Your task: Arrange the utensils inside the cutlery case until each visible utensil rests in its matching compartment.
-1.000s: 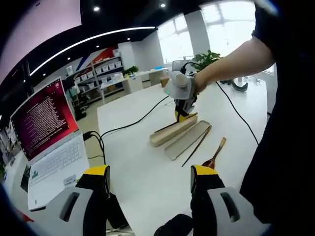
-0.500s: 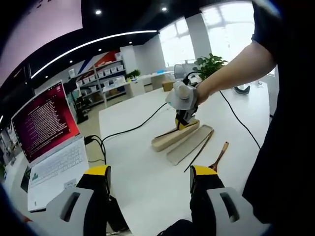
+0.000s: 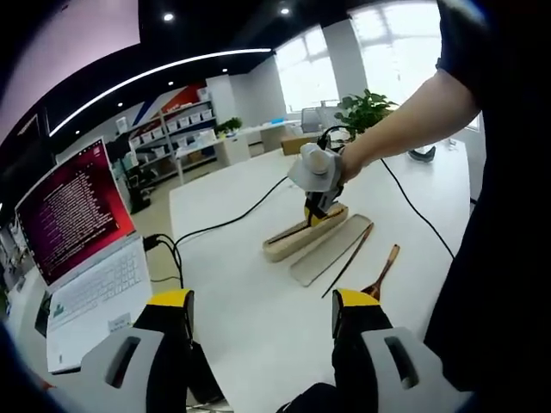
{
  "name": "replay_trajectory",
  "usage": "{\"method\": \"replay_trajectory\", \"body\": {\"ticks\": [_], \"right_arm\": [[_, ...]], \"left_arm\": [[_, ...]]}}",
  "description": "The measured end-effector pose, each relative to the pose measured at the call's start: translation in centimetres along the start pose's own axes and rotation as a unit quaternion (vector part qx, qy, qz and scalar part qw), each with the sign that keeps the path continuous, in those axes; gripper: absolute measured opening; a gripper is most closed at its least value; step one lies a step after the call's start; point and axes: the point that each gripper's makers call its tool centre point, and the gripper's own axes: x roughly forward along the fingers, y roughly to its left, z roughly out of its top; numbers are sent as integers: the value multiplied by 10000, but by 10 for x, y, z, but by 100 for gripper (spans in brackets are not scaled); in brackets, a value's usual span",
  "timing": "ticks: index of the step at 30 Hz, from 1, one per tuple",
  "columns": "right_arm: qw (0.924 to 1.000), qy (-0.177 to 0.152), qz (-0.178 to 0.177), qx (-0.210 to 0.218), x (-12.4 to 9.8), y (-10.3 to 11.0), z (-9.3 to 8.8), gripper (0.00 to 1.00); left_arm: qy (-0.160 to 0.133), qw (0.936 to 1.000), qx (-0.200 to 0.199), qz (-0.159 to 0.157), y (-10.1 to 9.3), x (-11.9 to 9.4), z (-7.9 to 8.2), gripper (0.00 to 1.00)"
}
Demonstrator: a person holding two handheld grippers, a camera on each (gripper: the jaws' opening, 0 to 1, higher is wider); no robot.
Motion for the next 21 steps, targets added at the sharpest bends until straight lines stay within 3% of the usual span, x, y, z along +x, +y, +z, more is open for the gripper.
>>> {"method": "replay_trajectory", "body": {"ticks": [21], "right_arm": [[9999,-41,63,128,14,-7,-3,0]], "left_arm": [[60,9999,-22,-113,-1,14,3,67]]}}
